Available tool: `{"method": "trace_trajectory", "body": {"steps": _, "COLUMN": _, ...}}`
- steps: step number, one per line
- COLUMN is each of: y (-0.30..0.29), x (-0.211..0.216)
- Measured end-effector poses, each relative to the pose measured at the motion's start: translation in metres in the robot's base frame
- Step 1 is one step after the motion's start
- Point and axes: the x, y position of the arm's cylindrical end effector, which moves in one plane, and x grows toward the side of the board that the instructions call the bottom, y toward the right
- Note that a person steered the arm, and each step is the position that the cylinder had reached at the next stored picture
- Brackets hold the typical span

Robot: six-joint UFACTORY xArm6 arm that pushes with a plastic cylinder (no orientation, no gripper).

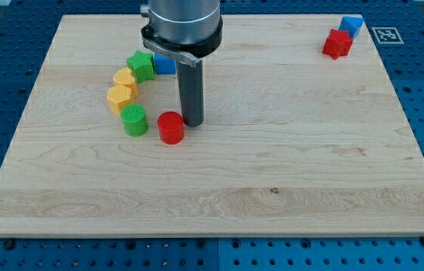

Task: Place the red circle at the bottom right to the green circle

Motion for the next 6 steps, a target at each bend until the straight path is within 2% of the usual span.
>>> {"method": "trace_trajectory", "body": {"steps": 2, "y": 0.037, "x": -0.001}}
{"method": "trace_trajectory", "body": {"steps": 6, "y": -0.012, "x": 0.014}}
